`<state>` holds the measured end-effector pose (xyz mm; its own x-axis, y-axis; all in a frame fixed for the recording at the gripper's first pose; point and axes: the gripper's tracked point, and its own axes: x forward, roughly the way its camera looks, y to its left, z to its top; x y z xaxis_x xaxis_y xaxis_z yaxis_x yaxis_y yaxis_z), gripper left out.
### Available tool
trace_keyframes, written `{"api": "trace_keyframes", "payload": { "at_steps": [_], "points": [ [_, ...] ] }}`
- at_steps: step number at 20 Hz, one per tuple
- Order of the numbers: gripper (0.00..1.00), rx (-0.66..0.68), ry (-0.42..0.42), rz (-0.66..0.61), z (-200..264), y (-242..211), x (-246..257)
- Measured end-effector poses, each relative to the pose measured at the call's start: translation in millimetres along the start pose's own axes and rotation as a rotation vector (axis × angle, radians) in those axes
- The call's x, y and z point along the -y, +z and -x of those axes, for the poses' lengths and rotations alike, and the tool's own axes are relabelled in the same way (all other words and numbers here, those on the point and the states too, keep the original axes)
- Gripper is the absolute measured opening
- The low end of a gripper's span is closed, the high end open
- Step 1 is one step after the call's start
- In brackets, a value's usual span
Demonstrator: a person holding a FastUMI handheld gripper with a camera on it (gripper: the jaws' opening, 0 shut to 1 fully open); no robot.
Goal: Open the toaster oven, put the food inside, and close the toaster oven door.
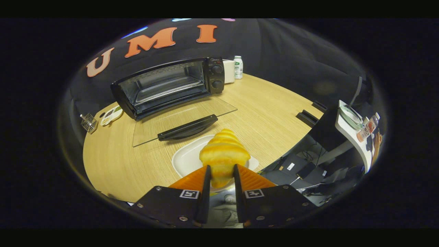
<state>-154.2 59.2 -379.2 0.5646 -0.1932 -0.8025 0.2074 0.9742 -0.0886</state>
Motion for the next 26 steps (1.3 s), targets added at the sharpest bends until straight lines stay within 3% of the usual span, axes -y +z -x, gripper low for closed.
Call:
{"api": "trace_keyframes", "payload": {
  "at_steps": [8, 12, 19, 26],
  "points": [
    [0.14, 0.002, 0.081, 0.087, -1, 16, 16],
    [0.14, 0.03, 0.105, 0.094, 13, 31, 22],
    [0.14, 0.178, 0.146, 0.145, 52, 96, 17],
    [0.14, 0.261, 0.212, 0.175, 35, 151, -26]
  ]
}}
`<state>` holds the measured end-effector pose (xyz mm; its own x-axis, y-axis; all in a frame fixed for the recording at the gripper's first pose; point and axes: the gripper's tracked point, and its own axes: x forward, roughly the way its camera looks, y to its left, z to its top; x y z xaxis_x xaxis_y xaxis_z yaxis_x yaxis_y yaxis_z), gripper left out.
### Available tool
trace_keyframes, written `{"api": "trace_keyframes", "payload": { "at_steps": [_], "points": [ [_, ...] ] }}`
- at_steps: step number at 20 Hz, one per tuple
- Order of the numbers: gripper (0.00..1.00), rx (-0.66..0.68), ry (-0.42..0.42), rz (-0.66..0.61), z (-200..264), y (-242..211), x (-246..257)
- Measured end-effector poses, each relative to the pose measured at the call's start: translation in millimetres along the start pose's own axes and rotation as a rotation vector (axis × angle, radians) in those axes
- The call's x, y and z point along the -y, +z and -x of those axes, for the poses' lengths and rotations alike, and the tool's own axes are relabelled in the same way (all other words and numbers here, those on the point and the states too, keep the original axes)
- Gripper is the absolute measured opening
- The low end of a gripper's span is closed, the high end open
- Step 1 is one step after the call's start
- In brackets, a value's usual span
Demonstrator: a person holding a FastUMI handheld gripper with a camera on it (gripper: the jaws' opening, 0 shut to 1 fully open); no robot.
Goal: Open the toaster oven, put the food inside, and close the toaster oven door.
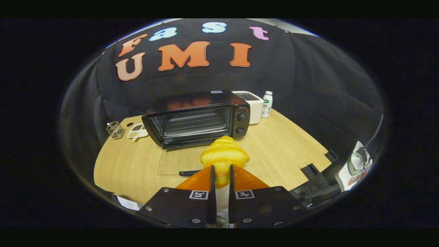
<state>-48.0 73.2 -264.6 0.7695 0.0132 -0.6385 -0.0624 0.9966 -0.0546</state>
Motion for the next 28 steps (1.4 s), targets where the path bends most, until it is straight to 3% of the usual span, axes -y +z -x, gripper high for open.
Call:
{"api": "trace_keyframes", "payload": {
  "at_steps": [8, 18, 25, 28],
  "points": [
    [0.14, 0.055, 0.092, 0.007, -67, 32, -43],
    [0.14, 0.098, 0.297, -0.256, -134, 49, -92],
    [0.14, 0.145, 0.352, -0.297, -166, 61, -104],
    [0.26, 0.156, 0.338, -0.293, -180, 64, -102]
  ]
}}
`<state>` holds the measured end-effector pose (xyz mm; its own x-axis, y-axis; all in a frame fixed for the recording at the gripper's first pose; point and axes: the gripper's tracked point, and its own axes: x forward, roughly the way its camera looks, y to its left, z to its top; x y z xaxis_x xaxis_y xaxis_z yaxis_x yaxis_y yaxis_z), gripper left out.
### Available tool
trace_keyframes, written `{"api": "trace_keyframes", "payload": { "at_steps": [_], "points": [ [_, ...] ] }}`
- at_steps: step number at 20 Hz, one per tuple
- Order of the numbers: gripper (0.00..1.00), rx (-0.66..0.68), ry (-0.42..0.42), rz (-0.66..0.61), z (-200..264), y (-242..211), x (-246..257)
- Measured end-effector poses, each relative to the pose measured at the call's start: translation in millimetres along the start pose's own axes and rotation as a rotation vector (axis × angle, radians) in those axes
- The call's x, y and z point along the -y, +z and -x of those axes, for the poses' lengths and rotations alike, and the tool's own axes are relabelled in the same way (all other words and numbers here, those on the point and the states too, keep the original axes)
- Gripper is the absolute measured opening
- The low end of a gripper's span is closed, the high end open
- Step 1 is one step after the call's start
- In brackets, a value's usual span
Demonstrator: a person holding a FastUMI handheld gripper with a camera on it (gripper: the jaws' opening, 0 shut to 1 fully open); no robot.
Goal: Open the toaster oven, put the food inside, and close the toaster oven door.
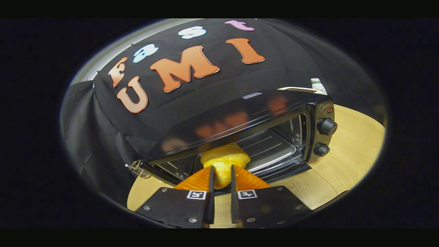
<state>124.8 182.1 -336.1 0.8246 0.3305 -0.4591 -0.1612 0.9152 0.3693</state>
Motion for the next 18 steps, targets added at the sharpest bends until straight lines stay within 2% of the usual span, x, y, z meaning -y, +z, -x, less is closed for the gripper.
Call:
{"api": "trace_keyframes", "payload": {
  "at_steps": [2, 4, 5, 6, 7, 11, 18],
  "points": [
    [0.36, 0.009, -0.039, 0.01, -3, 2, 11],
    [0.39, 0.023, -0.046, 0.016, 6, 7, 12],
    [0.44, 0.02, -0.054, 0.027, 9, 6, 15],
    [0.51, 0.011, -0.058, 0.04, 17, 4, 17],
    [0.65, 0.006, -0.068, 0.057, 23, 2, 20],
    [0.99, -0.002, -0.103, 0.149, 61, 3, 32],
    [0.99, -0.014, -0.141, 0.29, 120, -4, 47]
  ]
}}
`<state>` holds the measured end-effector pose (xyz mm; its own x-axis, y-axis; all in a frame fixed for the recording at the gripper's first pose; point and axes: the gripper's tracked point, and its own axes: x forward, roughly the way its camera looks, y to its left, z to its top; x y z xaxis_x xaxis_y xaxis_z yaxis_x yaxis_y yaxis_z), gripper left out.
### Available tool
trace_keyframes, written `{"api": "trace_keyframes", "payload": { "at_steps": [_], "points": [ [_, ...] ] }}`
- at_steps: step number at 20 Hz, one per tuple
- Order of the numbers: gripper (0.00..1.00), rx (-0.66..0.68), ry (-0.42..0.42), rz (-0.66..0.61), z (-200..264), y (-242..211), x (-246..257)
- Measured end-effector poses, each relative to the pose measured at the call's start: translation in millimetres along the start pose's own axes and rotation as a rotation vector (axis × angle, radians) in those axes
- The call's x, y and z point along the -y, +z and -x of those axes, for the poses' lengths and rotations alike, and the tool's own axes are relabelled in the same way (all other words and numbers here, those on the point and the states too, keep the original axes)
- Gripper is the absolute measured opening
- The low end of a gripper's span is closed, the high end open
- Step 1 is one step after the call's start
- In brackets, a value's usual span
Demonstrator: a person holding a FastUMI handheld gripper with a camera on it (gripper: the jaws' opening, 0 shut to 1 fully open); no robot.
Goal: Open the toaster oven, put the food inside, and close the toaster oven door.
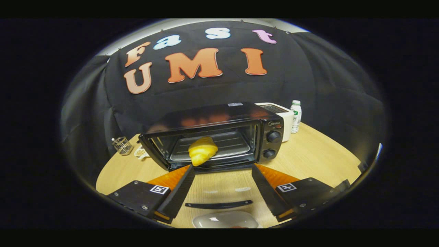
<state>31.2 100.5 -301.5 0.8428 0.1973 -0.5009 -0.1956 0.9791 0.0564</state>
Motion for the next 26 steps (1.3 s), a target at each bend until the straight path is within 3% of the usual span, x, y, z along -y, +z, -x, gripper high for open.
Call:
{"api": "trace_keyframes", "payload": {
  "at_steps": [9, 18, 26],
  "points": [
    [0.99, -0.121, 0.045, 0.061, 25, -74, -13],
    [0.99, -0.237, 0.037, 0.108, 12, -133, -9],
    [0.99, -0.237, 0.018, 0.085, 6, -134, -11]
  ]
}}
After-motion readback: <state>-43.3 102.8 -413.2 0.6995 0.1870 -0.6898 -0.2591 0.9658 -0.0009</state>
